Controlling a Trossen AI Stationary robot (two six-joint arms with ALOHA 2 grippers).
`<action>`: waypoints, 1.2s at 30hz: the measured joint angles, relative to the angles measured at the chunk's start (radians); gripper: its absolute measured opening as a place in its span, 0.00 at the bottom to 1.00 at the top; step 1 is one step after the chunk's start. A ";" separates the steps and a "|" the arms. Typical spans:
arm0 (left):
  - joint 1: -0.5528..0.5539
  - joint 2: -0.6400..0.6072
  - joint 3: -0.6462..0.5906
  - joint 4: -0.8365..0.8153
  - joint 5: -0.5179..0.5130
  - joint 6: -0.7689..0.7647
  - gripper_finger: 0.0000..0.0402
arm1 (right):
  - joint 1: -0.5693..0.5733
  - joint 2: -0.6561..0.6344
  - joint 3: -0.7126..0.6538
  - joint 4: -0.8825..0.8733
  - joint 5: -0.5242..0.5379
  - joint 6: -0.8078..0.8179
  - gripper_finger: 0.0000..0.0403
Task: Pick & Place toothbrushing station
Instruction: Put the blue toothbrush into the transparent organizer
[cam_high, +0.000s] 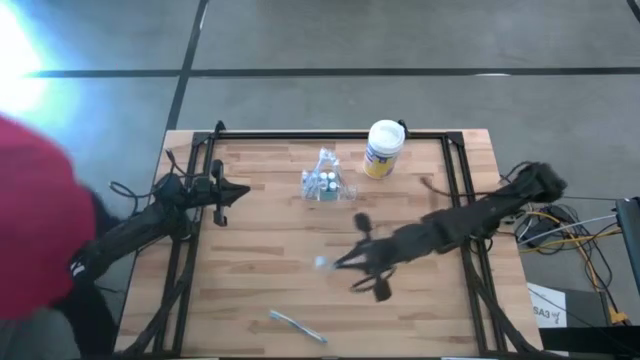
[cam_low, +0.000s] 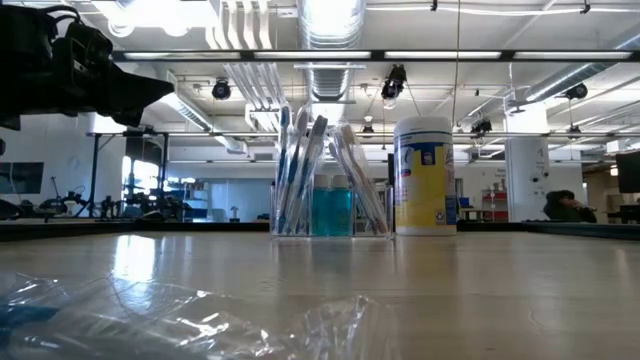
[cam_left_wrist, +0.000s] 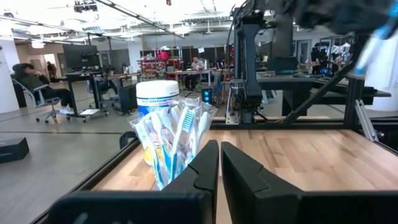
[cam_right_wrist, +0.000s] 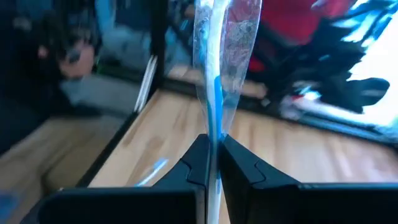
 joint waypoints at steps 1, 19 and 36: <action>0.000 0.001 0.000 0.001 0.000 0.000 0.06 | 0.000 -0.048 -0.069 0.065 0.010 -0.001 0.04; 0.000 0.000 0.000 -0.003 0.000 0.010 0.06 | -0.027 -0.663 -0.827 0.681 0.135 -0.001 0.04; 0.000 0.000 0.000 -0.012 0.000 0.026 0.06 | -0.027 -1.021 -1.136 0.770 0.133 -0.057 0.04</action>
